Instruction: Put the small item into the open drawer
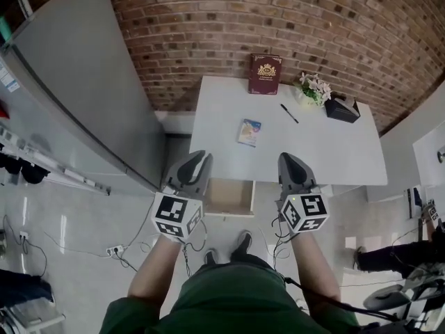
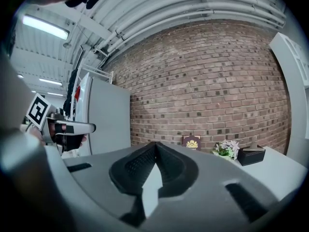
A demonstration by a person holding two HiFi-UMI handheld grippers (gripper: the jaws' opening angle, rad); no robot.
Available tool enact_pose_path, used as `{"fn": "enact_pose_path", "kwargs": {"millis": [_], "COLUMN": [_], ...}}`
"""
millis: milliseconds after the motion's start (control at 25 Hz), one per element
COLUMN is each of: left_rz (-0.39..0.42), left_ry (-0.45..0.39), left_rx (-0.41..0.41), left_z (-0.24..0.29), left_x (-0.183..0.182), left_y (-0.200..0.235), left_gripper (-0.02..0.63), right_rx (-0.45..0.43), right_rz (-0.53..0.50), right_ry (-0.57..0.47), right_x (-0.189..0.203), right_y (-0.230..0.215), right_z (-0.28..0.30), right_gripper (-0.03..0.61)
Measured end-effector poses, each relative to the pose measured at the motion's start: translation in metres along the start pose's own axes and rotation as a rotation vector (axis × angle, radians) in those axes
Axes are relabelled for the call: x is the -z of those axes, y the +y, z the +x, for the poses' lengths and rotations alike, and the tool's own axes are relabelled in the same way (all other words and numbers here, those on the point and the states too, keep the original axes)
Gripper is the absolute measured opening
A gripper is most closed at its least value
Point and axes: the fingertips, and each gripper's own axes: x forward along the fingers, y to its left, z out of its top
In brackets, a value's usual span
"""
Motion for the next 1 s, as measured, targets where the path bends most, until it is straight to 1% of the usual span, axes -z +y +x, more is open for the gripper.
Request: {"fn": "enact_pose_path", "kwargs": {"millis": [200,440,600,720,840,1000], "left_rz": [-0.056,-0.065,-0.081,-0.079,-0.056,-0.035], "left_ry": [0.051,0.114,0.149,0.168,0.182,0.203], "left_rx": [-0.035,-0.111,-0.148,-0.162,-0.167,-0.188], "left_z": [0.024,0.04,0.051,0.057,0.062,0.067], "left_x": [0.017,0.039,0.053,0.059,0.06,0.063], "left_y": [-0.003,0.002,0.0,-0.005,-0.011,-0.005], "left_gripper": [0.052,0.052,0.052,0.052,0.052,0.052], "right_rx": [-0.033,-0.077,-0.117,-0.144,-0.162,-0.184], "right_rz": [0.02,0.042,0.02,-0.004,-0.018,-0.045], "right_ry": [0.023,0.052,0.088,0.117,0.137,0.166], "right_x": [0.015,0.038,0.056,0.069,0.08,0.094], "right_y": [-0.033,-0.063,-0.077,-0.084,-0.09,-0.091], "right_z": [0.018,0.044,0.062,0.076,0.088,0.106], "right_gripper": [0.002,0.002,0.003,0.003,0.003,0.003]}}
